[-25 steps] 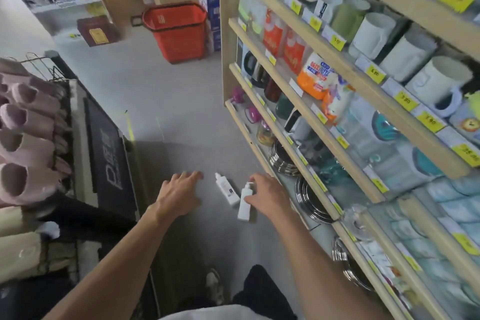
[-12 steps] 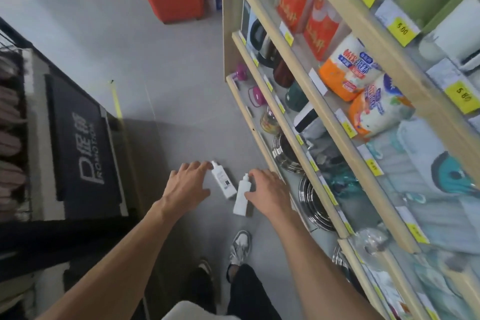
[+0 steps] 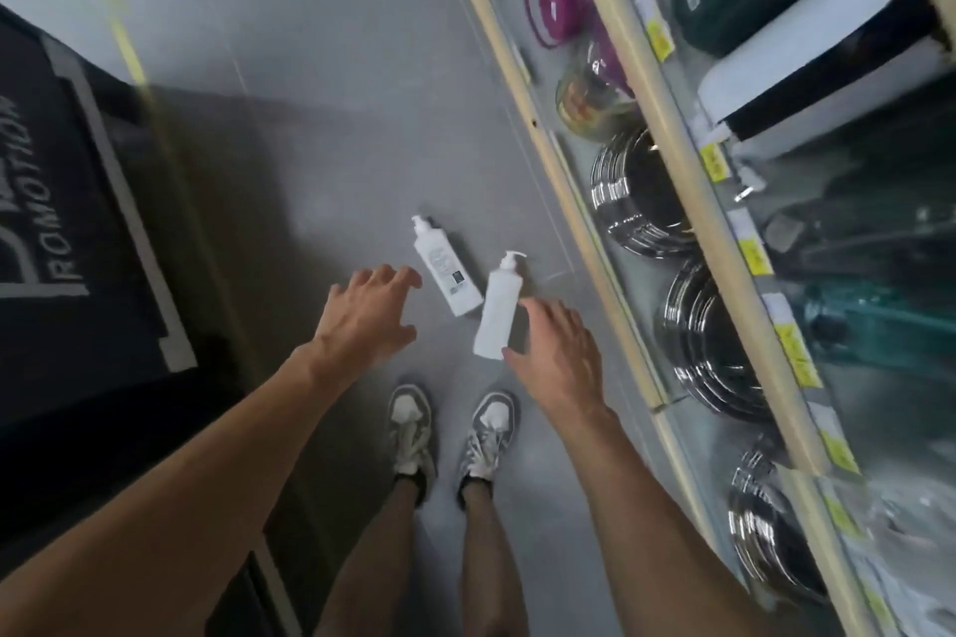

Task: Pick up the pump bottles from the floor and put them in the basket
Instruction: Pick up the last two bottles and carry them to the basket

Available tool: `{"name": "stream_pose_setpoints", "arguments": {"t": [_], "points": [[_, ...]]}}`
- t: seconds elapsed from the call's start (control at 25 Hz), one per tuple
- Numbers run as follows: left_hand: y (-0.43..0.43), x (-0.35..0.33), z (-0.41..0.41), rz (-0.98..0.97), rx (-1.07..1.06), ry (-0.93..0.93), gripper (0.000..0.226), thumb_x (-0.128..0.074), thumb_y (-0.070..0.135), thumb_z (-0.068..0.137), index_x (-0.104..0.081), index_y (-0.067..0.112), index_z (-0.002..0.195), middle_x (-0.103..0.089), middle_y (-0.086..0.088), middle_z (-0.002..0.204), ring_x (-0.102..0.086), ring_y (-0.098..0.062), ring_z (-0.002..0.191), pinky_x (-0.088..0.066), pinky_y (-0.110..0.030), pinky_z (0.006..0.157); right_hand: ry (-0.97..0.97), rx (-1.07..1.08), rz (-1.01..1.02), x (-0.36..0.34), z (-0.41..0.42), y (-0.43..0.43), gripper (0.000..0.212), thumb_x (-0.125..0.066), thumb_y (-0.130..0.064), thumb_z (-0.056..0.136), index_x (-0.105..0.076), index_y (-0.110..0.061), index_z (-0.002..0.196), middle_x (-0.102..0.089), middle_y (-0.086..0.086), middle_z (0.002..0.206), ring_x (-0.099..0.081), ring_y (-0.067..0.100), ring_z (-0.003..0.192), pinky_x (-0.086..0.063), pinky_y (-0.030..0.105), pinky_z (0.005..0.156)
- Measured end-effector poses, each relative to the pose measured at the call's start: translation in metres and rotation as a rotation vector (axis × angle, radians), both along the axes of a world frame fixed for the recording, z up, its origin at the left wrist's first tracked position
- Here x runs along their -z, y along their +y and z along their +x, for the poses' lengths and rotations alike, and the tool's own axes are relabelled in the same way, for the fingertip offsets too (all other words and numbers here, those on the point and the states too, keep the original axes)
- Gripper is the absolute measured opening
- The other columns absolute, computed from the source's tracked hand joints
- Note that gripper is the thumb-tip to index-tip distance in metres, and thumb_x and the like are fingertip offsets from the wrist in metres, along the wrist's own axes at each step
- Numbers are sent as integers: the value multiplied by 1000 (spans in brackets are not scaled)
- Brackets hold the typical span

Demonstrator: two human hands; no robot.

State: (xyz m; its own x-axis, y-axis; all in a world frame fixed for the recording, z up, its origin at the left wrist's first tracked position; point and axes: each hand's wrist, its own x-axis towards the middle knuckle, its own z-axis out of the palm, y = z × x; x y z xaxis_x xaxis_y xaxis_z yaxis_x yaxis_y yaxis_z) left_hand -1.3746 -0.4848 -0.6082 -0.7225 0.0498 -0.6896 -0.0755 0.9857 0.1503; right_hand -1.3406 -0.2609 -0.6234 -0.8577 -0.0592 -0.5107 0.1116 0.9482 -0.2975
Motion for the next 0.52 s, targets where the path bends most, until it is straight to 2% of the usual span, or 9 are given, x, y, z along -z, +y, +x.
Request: {"name": "stream_pose_setpoints", "arguments": {"t": [0.12,0.2,0.36,0.44,0.52], "points": [[5,91,-7,-5,22,15,64,-69,35,87,-40,31,144,-45,-3,145,-42,-27,132,-36,-46,105,-39,17,12,78,-3,-3,60,-76,-35,82,-53,-18,135,-59,9,125,-53,32,114,-43,43,92],[12,157,-12,18,-59,2,63,-70,35,86,-43,30,142,-48,-4,142,-44,-29,129,-38,-46,103,-49,21,11,137,-4,-5,64,-78,-35,81,-51,-19,137,-58,9,126,-53,32,115,-43,42,93],[20,291,-21,195,-557,-135,54,-77,36,82,-52,23,128,-58,-10,130,-55,-30,117,-46,-41,99,-99,27,24,253,3,-4,67,-76,-37,84,-44,-21,141,-54,7,131,-50,30,119,-41,41,96],[26,340,-25,240,-786,-141,60,-79,36,81,-50,18,131,-59,-12,130,-58,-30,111,-46,-38,98,-118,53,12,299,10,-4,68,-75,-37,85,-41,-21,142,-51,6,134,-49,29,120,-41,39,96],[34,388,-25,215,-874,-62,71,-78,35,82,-43,10,138,-52,-17,135,-53,-34,120,-43,-40,103,-99,79,-4,344,17,-7,73,-74,-40,86,-36,-22,146,-47,4,141,-46,27,123,-41,37,97]]}}
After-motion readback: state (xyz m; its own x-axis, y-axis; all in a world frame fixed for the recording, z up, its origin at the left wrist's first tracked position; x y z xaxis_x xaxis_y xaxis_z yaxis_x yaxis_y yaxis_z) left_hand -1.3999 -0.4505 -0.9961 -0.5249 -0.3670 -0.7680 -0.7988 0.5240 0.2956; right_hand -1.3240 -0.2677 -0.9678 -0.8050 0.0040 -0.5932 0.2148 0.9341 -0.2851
